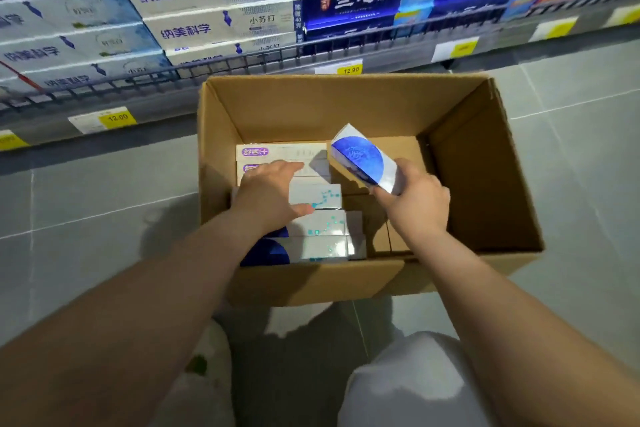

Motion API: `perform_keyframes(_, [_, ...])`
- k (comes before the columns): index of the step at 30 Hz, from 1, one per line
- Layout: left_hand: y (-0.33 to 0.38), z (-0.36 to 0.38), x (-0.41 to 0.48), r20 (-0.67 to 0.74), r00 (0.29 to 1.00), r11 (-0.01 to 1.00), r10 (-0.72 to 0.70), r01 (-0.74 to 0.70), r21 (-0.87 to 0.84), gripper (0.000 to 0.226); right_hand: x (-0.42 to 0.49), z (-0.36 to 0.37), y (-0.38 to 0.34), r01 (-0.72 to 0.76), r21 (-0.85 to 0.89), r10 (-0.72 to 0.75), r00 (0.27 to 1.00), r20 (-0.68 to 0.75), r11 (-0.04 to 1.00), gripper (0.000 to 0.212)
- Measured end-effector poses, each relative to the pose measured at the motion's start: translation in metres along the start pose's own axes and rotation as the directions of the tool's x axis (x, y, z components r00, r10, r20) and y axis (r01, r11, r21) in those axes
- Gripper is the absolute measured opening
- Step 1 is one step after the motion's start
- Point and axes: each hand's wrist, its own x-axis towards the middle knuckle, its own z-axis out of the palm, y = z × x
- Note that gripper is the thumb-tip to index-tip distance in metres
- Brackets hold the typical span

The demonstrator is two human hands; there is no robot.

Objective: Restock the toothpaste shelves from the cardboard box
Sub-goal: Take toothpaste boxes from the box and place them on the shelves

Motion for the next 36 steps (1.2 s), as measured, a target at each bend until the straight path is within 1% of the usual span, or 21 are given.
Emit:
perform_keyframes(1, [-0.003, 0.006, 0.01, 0.1, 0.994, 0.997, -0.044, 0.038, 0.061, 0.08, 0.001, 0.001, 0.005, -0.014, 0.006, 0.014, 1.0, -0.003, 1.0, 0.052])
perform_keyframes(3, [-0.01, 0.015, 0.026, 0.245, 0.964, 0.988, -0.1, 0.067, 0.142, 0.086, 0.004, 0.003, 0.009, -0.034, 0.021, 0.034, 0.999, -0.008, 0.999, 0.051])
perform_keyframes(5, [-0.019, 0.019, 0.034, 0.349, 0.929, 0.987, -0.124, 0.08, 0.137, 0.088, 0.005, 0.007, 0.008, -0.05, 0.057, 0.051, 0.999, -0.015, 0.997, 0.048])
perform_keyframes(7, [-0.026, 0.023, 0.035, 0.393, 0.912, 0.991, -0.114, 0.078, 0.106, 0.086, 0.005, 0.011, 0.008, -0.06, 0.082, 0.062, 0.998, -0.02, 0.995, 0.047])
perform_keyframes(11, [-0.026, 0.025, 0.027, 0.334, 0.939, 0.996, -0.079, 0.058, 0.071, 0.079, 0.003, 0.012, 0.006, -0.03, 0.072, 0.03, 1.0, 0.002, 0.997, 0.047])
perform_keyframes(13, [-0.024, 0.021, 0.023, 0.294, 0.953, 0.998, -0.067, 0.058, 0.039, 0.076, 0.004, 0.01, 0.005, -0.02, 0.07, 0.021, 1.0, -0.01, 0.997, 0.047])
perform_keyframes(19, [-0.02, 0.008, 0.012, 0.16, 0.987, 1.0, 0.012, -0.015, 0.014, 0.062, 0.006, 0.008, 0.005, -0.069, 0.132, 0.077, 0.996, -0.051, 0.989, 0.049])
perform_keyframes(22, [-0.011, -0.022, 0.005, 0.14, 0.99, 0.996, -0.014, 0.026, -0.087, 0.064, 0.003, -0.016, -0.001, -0.106, 0.175, 0.118, 0.991, -0.059, 0.979, 0.046])
perform_keyframes(24, [0.002, -0.059, -0.002, 0.121, 0.989, 0.975, -0.084, 0.106, -0.194, 0.063, -0.001, -0.049, -0.011, -0.147, 0.207, 0.161, 0.986, -0.05, 0.967, 0.044])
perform_keyframes(26, [0.02, -0.106, -0.014, 0.106, 0.987, 0.927, -0.12, 0.149, -0.344, 0.053, -0.01, -0.094, -0.026, -0.202, 0.266, 0.219, 0.975, -0.036, 0.943, 0.046])
perform_keyframes(29, [0.051, -0.19, -0.038, 0.1, 0.99, 0.883, -0.097, 0.132, -0.451, 0.045, -0.029, -0.179, -0.057, -0.243, 0.359, 0.272, 0.962, -0.031, 0.901, 0.05])
perform_keyframes(31, [0.077, -0.253, -0.057, 0.093, 0.993, 0.867, -0.077, 0.113, -0.486, 0.044, -0.044, -0.248, -0.079, -0.258, 0.396, 0.292, 0.956, -0.028, 0.881, 0.052])
perform_keyframes(33, [0.11, -0.32, -0.079, 0.109, 0.991, 0.827, -0.073, 0.121, -0.548, 0.045, -0.061, -0.323, -0.101, -0.273, 0.417, 0.316, 0.948, -0.035, 0.867, 0.052])
perform_keyframes(36, [0.166, -0.415, -0.118, 0.103, 0.995, 0.8, 0.003, 0.059, -0.597, 0.034, -0.093, -0.432, -0.127, -0.28, 0.457, 0.342, 0.938, -0.058, 0.844, 0.049])
